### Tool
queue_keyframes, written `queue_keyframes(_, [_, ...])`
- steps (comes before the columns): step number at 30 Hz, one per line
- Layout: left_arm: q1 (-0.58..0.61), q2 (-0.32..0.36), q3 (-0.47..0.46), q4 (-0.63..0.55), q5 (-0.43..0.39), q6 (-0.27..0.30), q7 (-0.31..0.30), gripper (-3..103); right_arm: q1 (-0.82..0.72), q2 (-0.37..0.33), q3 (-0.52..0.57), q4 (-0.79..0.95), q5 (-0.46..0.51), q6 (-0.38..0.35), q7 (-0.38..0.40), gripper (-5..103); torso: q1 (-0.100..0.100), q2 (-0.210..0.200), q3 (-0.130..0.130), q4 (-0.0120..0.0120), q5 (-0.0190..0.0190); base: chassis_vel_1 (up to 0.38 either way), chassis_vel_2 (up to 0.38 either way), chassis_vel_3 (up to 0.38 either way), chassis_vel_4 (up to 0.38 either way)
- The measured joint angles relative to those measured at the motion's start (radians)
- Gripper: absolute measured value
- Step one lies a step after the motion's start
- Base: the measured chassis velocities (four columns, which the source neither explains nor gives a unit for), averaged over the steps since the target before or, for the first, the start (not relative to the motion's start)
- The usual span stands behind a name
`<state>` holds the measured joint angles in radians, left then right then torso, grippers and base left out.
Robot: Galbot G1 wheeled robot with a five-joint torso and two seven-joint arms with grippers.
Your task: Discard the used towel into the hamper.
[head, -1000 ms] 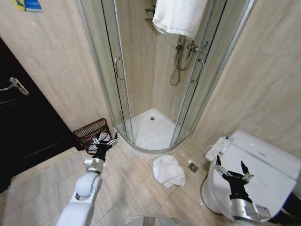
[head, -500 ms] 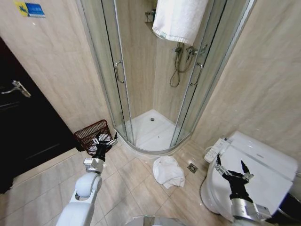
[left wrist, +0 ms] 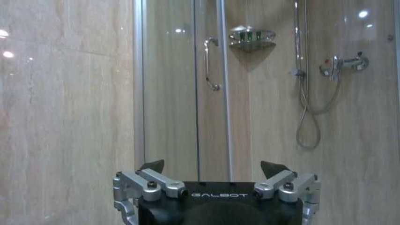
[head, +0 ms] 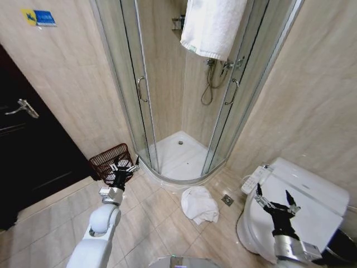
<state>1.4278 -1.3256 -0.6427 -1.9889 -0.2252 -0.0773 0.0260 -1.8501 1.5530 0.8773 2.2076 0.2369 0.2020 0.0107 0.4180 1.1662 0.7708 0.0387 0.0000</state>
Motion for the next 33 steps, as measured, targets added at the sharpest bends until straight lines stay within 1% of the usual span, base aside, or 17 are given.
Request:
queue_keyframes(4, [0.001,0.0,0.002,0.003,-0.002,-0.004,-0.003,100,-0.002,0.001,0.001,0.004,0.0,0.001,0.0,100,0.01,0.021,0.011,0.0,0.0,0.0,0.0,0.0,0.0])
queue_keyframes(5, [0.001,0.0,0.002,0.003,-0.002,-0.004,-0.003,100,-0.002,0.001,0.001,0.004,0.0,0.001,0.0,100,0.01,0.021,0.011,0.0,0.0,0.0,0.0,0.0,0.0])
queue_keyframes(6, [0.001,0.001,0.002,0.003,-0.003,-0.007,-0.004,100,-0.002,0.002,0.001,0.005,0.0,0.001,0.0,100,0.013,0.029,0.016,0.0,0.0,0.0,0.0,0.0,0.0])
queue_keyframes(7, [0.005,0.004,0.002,0.003,-0.011,-0.012,-0.009,100,-0.004,0.004,0.001,0.008,0.0,0.003,0.0,100,0.022,0.048,0.026,0.0,0.0,0.0,0.0,0.0,0.0])
queue_keyframes(9, [0.007,0.006,0.001,0.001,-0.013,-0.012,-0.01,100,-0.005,0.006,0.001,0.009,0.0,0.004,0.0,100,0.028,0.062,0.033,0.0,0.0,0.0,0.0,0.0,0.0])
queue_keyframes(10, [0.007,0.006,0.001,0.001,-0.013,-0.012,-0.01,100,-0.005,0.006,0.001,0.009,0.0,0.004,0.0,100,0.028,0.062,0.033,0.0,0.0,0.0,0.0,0.0,0.0])
queue_keyframes(12, [0.012,0.007,-0.004,-0.002,-0.014,-0.012,-0.01,100,-0.006,0.008,-0.001,0.012,-0.001,0.004,0.0,100,0.036,0.078,0.042,0.0,-0.0001,0.0,0.0,0.0,0.0])
queue_keyframes(16, [0.016,0.008,-0.009,-0.005,-0.018,-0.013,-0.01,100,-0.006,0.009,-0.002,0.015,-0.002,0.005,0.0,100,0.042,0.093,0.05,0.0,0.0,0.0,0.0,0.0,0.0])
queue_keyframes(18, [0.021,0.011,-0.013,-0.007,-0.022,-0.015,-0.011,100,-0.006,0.01,-0.002,0.017,-0.002,0.005,0.0,100,0.05,0.109,0.059,0.0,0.0,0.0,0.0,0.0,0.0])
queue_keyframes(20, [0.023,0.011,-0.013,-0.008,-0.023,-0.015,-0.011,100,-0.006,0.01,-0.002,0.019,-0.002,0.005,0.0,100,0.052,0.115,0.062,0.0,0.0,0.0,0.0,0.0,0.0])
queue_keyframes(23, [0.025,0.012,-0.013,-0.009,-0.024,-0.014,-0.013,100,-0.008,0.01,-0.002,0.019,-0.002,0.006,0.0,100,0.063,0.138,0.075,0.0,0.0,0.0,0.0,0.0,0.0])
queue_keyframes(24, [0.025,0.012,-0.013,-0.009,-0.024,-0.014,-0.013,100,-0.008,0.01,-0.002,0.019,-0.002,0.006,0.0,100,0.063,0.138,0.075,0.0,0.0,0.0,0.0,0.0,0.0])
queue_keyframes(33, [0.019,0.018,-0.012,-0.005,-0.024,-0.015,-0.014,100,-0.006,0.013,0.0,0.019,-0.003,0.008,0.0,100,0.087,0.191,0.104,0.0,0.0,0.0,0.0,0.0,0.0])
